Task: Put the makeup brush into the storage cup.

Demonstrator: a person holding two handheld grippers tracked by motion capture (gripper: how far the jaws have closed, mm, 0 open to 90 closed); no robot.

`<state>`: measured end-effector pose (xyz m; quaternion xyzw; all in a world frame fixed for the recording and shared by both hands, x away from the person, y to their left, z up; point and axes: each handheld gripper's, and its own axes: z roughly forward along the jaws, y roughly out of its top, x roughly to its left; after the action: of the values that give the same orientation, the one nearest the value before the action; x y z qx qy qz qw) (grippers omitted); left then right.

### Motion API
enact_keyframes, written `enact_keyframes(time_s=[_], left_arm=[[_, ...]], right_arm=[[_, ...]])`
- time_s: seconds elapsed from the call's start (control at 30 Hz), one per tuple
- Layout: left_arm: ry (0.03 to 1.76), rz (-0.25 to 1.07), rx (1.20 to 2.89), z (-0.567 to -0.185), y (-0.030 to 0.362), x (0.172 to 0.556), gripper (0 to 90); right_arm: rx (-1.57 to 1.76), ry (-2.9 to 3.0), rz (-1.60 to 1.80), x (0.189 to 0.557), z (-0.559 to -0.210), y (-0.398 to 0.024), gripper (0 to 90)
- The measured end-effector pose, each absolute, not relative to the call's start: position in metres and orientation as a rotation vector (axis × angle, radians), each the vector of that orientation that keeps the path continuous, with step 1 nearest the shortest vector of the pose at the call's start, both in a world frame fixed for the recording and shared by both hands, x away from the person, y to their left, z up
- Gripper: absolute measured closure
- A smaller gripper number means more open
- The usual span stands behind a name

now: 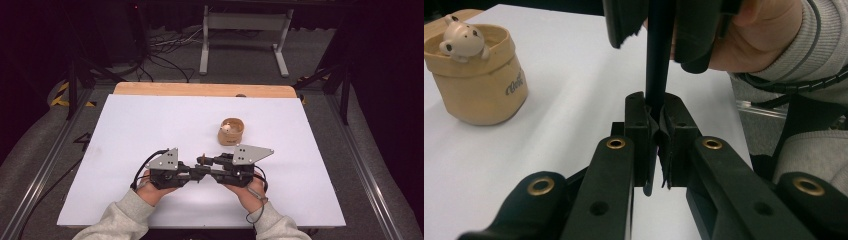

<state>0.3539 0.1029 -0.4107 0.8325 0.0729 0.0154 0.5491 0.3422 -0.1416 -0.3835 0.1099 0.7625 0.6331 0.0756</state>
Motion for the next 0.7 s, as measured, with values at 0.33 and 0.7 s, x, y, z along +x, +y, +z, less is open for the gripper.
enact_keyframes(time_s=[0.33,0.7], left_arm=[[0.162,0.049,1.968,-0.4101,0.1026,0.3531,83.9],[0.156,0.087,1.981,-0.4055,0.1031,0.3497,72.6]], right_arm=[[0.348,2.290,1.907,0.3412,-0.3829,-0.1412,83.3],[0.369,2.295,1.918,0.3407,-0.3784,-0.1426,83.6]])
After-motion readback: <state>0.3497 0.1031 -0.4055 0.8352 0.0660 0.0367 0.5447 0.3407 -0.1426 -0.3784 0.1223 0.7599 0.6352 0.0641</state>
